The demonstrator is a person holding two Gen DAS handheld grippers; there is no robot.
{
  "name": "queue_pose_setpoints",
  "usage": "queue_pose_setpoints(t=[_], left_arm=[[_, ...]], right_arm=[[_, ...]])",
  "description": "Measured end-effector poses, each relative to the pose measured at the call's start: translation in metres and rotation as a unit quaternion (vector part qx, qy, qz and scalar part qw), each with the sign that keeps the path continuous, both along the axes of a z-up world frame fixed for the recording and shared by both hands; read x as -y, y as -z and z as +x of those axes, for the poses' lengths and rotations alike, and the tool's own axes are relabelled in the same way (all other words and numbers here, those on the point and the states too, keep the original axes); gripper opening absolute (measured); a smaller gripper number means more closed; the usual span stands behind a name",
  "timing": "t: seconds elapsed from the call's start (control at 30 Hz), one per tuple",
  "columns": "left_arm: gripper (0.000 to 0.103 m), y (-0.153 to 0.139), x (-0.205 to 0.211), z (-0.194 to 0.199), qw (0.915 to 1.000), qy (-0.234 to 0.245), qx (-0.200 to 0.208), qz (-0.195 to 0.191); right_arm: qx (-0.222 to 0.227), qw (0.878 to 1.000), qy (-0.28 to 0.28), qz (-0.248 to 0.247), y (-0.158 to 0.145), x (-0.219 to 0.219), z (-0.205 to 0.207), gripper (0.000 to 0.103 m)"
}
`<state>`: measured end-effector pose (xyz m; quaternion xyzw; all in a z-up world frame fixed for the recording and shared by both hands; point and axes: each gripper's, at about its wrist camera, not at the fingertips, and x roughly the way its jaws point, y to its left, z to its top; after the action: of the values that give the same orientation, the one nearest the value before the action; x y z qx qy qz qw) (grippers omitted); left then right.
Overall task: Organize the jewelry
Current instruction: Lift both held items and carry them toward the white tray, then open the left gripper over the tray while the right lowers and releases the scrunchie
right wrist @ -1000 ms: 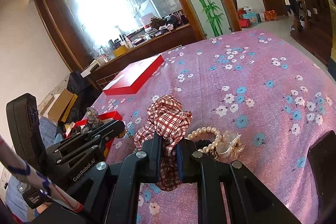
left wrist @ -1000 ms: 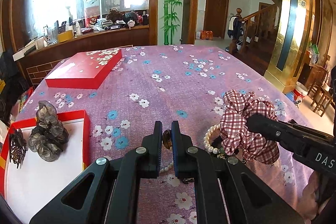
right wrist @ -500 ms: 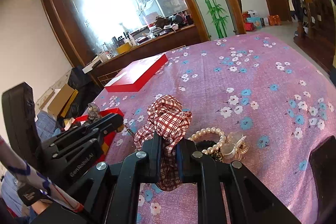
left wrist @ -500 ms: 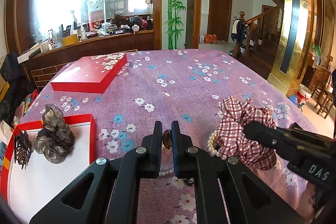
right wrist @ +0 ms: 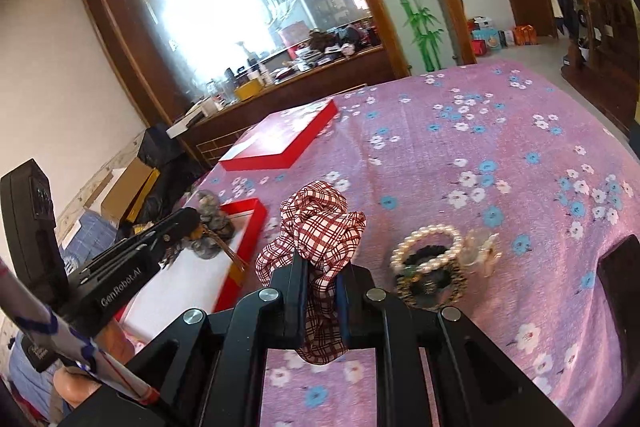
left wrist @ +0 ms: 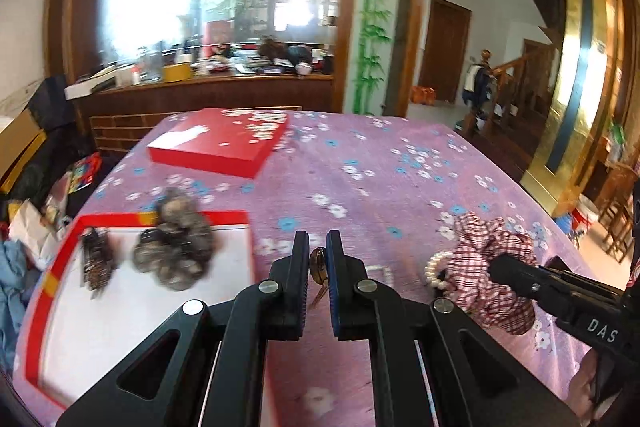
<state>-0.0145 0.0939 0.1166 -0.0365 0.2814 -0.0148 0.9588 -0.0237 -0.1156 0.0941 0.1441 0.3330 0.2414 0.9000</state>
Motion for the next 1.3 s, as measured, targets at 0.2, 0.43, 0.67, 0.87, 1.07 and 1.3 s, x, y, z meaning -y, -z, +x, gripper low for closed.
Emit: queue_pose_setpoints(t=[0.2,0.43,0.67,0.87,1.07,1.3], left_arm=[[0.008,0.001,-0.06,-0.013,0.9987,-0.05,-0.002,-0.009],[0.008,0.025,-0.137,0.001,0.991,-0.12,-0.038,-0.045],[0.008,0.059,-0.183,0.017,0.977,-0.139,-0.101,-0.127],[0.008,0.073,-0.193,0.023,0.9692,-0.155,-0.123,-0.147],[0.008,0.077,-0.198,0.025,0.9647,-0.166,-0.133,-0.155],[0.008,0.081,-0.199,0.03,0.9623,-0.171,-0.143,-0.155]], right_arm=[[-0.006,0.998,-0.055,0.0,-0.01,-0.049,-0.009,0.014],[-0.022,0.993,-0.115,-0.01,-0.007,-0.118,-0.007,0.015],[-0.074,0.987,-0.143,-0.014,0.014,-0.172,0.024,0.015],[-0.105,0.984,-0.136,-0.042,0.038,-0.199,0.049,0.015],[-0.101,0.984,-0.121,-0.081,0.051,-0.214,0.059,0.015],[-0.106,0.983,-0.118,-0.089,0.064,-0.219,0.068,0.015]])
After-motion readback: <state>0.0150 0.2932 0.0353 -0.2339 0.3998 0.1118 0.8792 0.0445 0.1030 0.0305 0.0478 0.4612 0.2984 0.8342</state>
